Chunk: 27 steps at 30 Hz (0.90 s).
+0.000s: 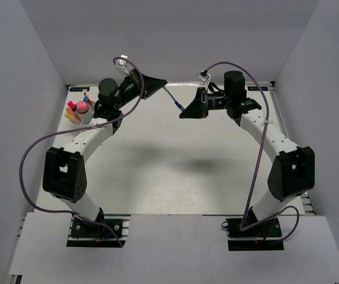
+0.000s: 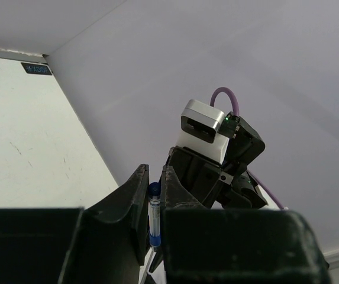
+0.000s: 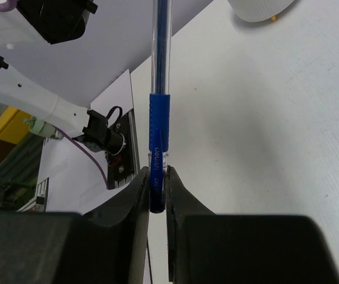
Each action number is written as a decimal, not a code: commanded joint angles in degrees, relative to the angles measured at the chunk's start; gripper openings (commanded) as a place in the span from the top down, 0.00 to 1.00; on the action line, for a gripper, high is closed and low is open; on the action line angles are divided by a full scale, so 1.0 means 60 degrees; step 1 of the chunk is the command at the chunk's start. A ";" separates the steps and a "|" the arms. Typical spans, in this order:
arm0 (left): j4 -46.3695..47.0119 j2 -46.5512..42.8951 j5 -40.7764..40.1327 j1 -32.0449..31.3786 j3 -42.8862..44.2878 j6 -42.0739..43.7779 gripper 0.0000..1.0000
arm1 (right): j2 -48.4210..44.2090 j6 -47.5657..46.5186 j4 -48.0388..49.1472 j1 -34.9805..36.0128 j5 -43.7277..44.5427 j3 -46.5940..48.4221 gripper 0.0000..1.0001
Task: Sort the stationery into containers
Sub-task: Pass the stationery from the right arm to the left
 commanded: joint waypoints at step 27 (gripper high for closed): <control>-0.0627 -0.0315 0.1151 -0.1745 -0.1195 0.0257 1.00 | 0.0136 -0.0161 0.1115 0.0207 0.0185 0.1040 1.00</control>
